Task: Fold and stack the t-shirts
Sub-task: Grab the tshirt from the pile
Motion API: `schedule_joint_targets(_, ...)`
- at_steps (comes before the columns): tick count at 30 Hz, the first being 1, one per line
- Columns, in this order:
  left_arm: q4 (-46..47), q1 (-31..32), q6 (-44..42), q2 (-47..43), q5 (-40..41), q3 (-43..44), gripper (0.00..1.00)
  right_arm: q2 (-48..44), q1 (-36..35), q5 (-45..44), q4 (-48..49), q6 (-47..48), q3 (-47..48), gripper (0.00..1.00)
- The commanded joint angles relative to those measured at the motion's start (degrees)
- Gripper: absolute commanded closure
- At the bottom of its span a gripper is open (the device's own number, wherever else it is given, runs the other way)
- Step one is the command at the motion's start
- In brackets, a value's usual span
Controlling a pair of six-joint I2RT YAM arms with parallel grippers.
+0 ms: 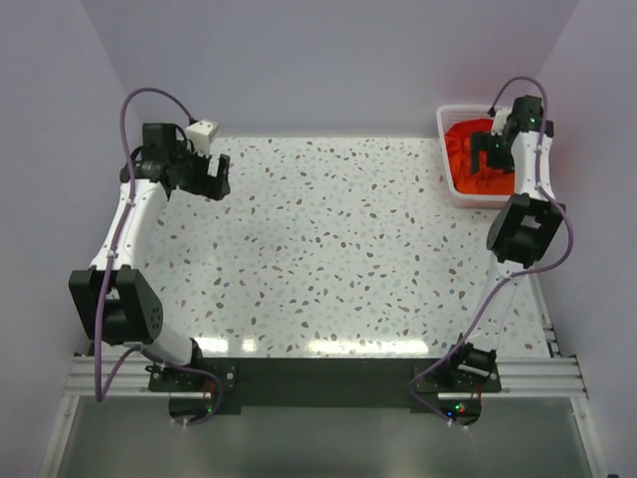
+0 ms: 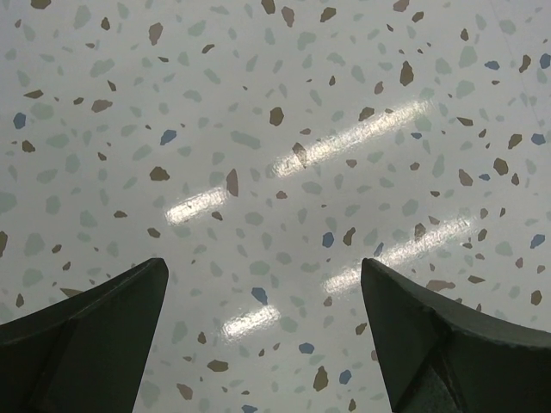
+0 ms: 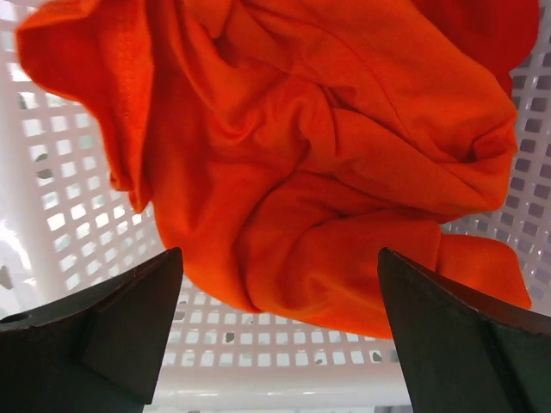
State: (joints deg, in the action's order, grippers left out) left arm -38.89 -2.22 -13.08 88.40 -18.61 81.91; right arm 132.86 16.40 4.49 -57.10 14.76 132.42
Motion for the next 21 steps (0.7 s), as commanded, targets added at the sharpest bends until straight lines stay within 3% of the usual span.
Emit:
schedule_joint_targets(1, -0.65, -0.07, -0.63, 0.89, 0.16, 0.80, 0.00, 0.47, 0.30, -4.31, 0.41, 1.14, 0.56, 0.01)
schedule_joint_targets(14, -1.71, -0.07, -0.28, 4.67, 0.42, 2.73, 0.00, 7.50, 0.30, -5.55, -2.66, 0.70, -1.55, 0.05)
schedule_joint_targets(15, -1.62, -0.15, -0.19, 4.85, 0.42, 2.82, 0.00, 7.85, 0.30, -5.46, -2.84, 0.70, -1.38, 0.09)
schedule_joint_targets(17, -1.71, -0.15, -0.10, 5.11, 0.33, 2.99, 0.00, 8.21, 0.56, -4.85, -3.89, 0.62, -0.07, 0.32)
schedule_joint_targets(18, -1.62, -0.15, -0.10, 5.12, 0.16, 2.99, 0.00, 8.03, 0.56, -4.58, -4.42, 0.53, 0.38, 0.48)
schedule_joint_targets(20, -1.45, -0.15, 0.16, 5.03, -0.37, 2.99, 0.00, 6.02, 0.65, -3.62, -4.34, 0.70, 0.47, 0.60)
schedule_joint_targets(21, -1.45, -0.07, 0.25, 5.11, -0.55, 2.99, 0.00, 5.05, 0.65, -3.00, -3.90, 0.79, 0.38, 0.74)
